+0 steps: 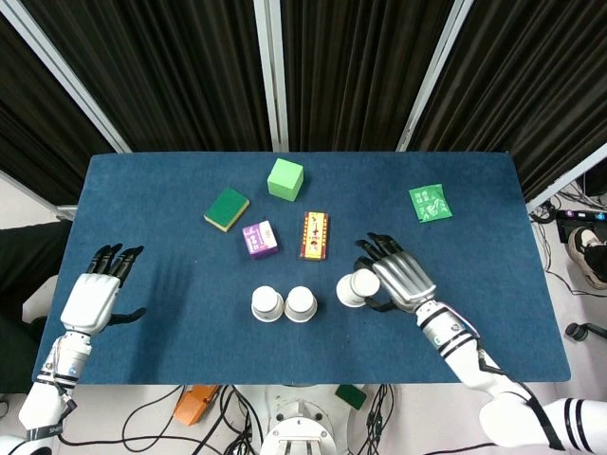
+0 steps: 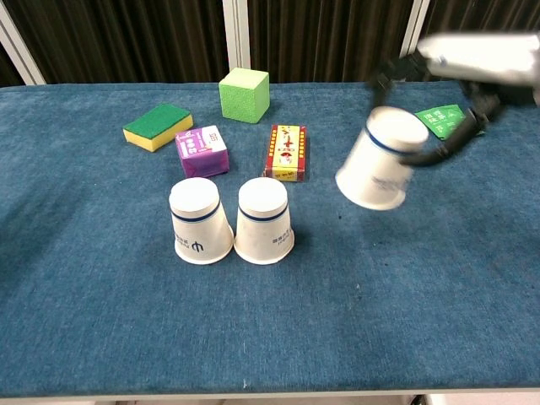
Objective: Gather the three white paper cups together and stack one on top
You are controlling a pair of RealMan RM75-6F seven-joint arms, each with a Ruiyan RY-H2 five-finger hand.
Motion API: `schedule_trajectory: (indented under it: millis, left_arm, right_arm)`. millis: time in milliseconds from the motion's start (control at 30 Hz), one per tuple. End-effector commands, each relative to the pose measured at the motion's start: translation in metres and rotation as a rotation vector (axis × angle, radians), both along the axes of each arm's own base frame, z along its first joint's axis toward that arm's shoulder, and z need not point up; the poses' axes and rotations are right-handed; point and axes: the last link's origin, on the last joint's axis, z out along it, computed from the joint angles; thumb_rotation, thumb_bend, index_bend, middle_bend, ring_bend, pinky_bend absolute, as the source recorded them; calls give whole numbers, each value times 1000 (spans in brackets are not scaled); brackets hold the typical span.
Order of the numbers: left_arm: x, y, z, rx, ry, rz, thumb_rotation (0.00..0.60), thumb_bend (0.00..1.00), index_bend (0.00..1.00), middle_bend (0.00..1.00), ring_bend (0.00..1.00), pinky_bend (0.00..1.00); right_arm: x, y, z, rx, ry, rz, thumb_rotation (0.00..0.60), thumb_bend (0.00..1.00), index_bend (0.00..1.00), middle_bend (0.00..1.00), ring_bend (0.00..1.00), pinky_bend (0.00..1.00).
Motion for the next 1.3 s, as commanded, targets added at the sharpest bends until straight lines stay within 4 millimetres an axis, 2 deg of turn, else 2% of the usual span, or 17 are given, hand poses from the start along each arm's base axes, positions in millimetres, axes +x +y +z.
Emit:
schedule_trajectory:
  millis: [33,133,267,533,700,1100,1300]
  left_arm:
    - [0,-1,0,0,-3,3,600,138,11,106,52,0]
    - [-2,-3,-1,-1,-3,9,600,138,11,106,52,0]
    - [-4,-4,-3,-2,-7,17,600,138,11,106,52,0]
    - [-10,-7,-3,0,-10,34,600,138,11,106,52,0]
    - [-12,-8,-3,2,-17,40,600,138,11,106,52,0]
    - [-13,-8,-6,-6,-21,38,600,138,11,106,52,0]
    - [-16,-8,-5,0,-23,46,600,138,11,106,52,0]
  right_arm:
    - [48,-7,7,28,-44,93,600,429,474,182,73,117]
    - [72,-11,-1,53,-49,131,600,427,470,182,73,117]
    - [101,-12,-24,105,-31,165,600,428,463,182,73,118]
    - [130,-11,-57,121,26,183,600,428,445,182,73,126]
    - [136,-8,-67,114,60,192,600,427,432,182,73,126]
    - [134,-7,-71,119,96,172,600,428,396,182,73,126]
    - [133,-6,-71,126,99,175,600,427,275,180,73,126]
